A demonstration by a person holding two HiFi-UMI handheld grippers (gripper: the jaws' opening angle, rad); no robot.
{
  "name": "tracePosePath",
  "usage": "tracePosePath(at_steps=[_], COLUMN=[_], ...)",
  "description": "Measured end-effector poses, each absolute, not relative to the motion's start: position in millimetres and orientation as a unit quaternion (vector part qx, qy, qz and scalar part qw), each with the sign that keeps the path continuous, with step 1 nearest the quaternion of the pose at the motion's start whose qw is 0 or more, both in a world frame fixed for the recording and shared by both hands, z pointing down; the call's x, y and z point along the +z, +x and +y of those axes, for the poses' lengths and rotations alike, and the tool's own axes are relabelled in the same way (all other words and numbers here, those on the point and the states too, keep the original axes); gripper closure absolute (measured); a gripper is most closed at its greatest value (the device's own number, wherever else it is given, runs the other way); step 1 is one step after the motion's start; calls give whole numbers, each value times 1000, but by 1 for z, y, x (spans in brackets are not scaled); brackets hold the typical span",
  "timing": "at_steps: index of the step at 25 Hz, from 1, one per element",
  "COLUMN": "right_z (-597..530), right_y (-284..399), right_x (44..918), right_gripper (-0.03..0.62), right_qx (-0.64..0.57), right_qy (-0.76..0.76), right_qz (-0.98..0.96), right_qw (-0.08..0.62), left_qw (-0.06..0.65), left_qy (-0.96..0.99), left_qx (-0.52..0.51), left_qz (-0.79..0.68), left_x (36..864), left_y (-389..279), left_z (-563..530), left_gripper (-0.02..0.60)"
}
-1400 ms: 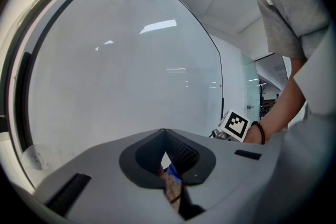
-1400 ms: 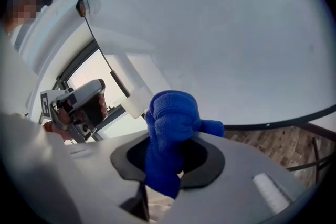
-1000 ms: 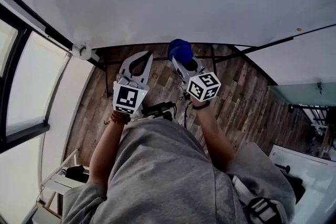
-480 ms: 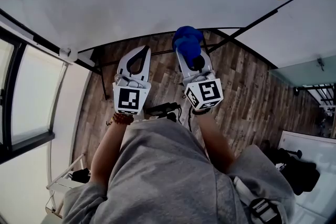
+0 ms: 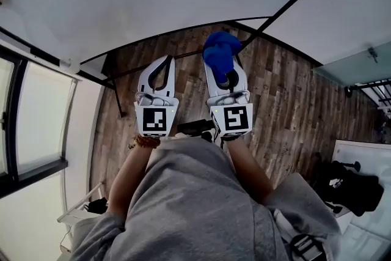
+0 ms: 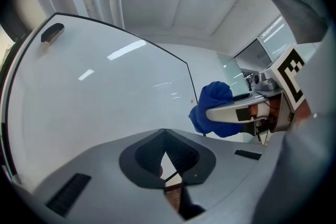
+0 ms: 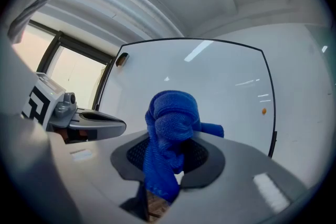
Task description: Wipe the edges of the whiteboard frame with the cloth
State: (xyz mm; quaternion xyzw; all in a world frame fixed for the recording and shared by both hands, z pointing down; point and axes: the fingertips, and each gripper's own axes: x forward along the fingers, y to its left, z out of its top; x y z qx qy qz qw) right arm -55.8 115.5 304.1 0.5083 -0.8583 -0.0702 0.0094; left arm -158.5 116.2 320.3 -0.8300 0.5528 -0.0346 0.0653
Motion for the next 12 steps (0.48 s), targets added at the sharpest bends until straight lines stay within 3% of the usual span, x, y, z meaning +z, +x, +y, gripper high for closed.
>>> tracePosePath(at_steps=[12], right_z=[150], right_y=[18], right_x=[315], right_gripper=[471], right_qx=[-65], right_qy=[566], right_qz=[-822], right_qw=[26], left_qw=[66], left_qy=[-868], left_qx=[-51], left_qz=[489], left_x=[340], left_y=[-63], left_z=[135], left_gripper=[575])
